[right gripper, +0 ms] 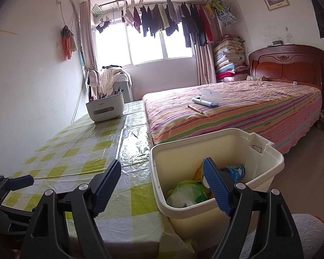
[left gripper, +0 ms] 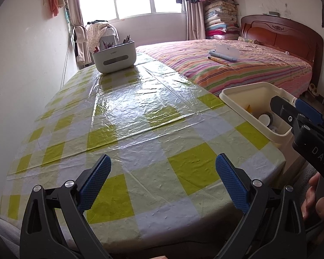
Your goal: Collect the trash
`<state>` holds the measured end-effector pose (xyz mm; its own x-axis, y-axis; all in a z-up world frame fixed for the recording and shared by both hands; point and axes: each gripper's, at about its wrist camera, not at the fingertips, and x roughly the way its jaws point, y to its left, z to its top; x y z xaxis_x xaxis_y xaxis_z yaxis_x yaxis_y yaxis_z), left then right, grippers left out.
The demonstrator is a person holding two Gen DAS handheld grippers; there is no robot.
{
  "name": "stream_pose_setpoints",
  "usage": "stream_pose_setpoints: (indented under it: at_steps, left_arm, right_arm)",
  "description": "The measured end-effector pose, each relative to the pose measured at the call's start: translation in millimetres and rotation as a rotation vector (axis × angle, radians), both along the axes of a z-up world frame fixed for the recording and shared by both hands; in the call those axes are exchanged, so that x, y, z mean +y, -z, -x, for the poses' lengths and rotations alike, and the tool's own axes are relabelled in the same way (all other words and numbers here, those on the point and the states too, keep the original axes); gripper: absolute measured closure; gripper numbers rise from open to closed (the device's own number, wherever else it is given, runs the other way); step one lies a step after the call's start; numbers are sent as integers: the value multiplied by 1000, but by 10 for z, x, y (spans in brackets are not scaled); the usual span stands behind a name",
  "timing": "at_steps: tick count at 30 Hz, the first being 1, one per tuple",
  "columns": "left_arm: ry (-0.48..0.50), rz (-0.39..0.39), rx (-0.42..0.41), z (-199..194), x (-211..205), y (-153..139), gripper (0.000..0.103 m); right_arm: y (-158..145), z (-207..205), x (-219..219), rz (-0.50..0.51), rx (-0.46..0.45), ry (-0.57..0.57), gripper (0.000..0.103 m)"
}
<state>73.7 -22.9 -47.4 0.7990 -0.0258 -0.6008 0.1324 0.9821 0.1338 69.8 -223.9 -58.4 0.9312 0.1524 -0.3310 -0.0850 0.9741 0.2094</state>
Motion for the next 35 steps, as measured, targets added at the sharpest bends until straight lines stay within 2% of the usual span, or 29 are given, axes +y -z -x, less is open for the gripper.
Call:
stream_pose_setpoints:
  at_steps: [11,15,26,35]
  left_arm:
    - [15,-1,15,-3,-3,29,7]
    - [25,-16,8,18,-43,40,7]
    - [26,-72,-68,93,-124,29,7]
    - [7,-54,-50,64,-88,27,7]
  right_arm:
    - [-1,-8,3,6,1,-3,26]
    - [-6,-6,3,10,-2,-2,22]
    - [-10,-9,-1,13,-3,-3,21]
    - [-11,-10,2,13,-3,-4,21]
